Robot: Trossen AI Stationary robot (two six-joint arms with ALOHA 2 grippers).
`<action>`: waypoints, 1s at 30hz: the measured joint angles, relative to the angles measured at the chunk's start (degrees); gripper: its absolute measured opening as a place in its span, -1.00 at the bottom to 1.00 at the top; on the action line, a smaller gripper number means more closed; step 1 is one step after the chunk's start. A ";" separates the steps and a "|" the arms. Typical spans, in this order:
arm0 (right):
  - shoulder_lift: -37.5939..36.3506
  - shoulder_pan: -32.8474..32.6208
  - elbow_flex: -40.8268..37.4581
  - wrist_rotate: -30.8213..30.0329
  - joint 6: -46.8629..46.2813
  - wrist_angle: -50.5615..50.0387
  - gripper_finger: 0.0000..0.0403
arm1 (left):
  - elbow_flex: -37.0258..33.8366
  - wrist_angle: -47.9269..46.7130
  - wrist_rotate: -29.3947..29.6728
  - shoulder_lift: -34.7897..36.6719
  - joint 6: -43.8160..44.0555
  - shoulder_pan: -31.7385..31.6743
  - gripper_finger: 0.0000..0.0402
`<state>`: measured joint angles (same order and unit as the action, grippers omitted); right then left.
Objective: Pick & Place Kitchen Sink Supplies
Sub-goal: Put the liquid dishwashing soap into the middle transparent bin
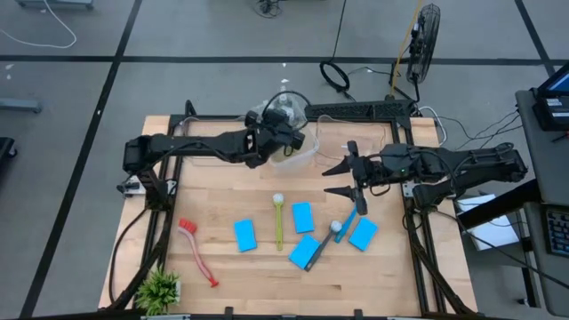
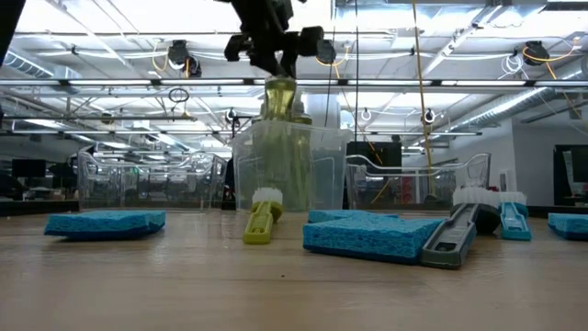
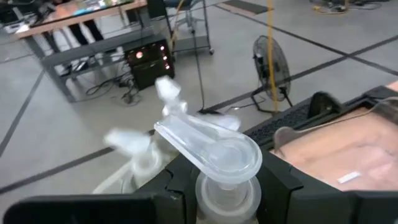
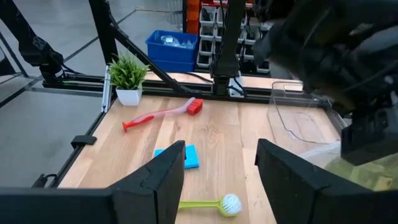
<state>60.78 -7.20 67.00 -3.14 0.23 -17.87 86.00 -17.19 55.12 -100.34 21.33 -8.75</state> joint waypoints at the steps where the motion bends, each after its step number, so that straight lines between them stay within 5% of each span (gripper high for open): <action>1: 0.02 0.00 0.00 0.00 0.02 -0.02 -0.07 | -1.11 0.67 0.57 0.01 0.83 0.03 -0.45; 13: -0.02 0.00 0.00 -0.02 0.02 -0.03 -0.07 | -12.65 7.11 4.72 0.28 8.66 -0.03 -0.32; 30: -0.02 0.00 0.00 0.07 0.00 -0.02 -0.07 | -13.40 9.15 2.26 0.55 3.76 1.17 -0.23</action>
<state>60.75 -7.20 67.00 -3.06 0.23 -17.89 72.60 -8.04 57.38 -99.80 25.10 -7.57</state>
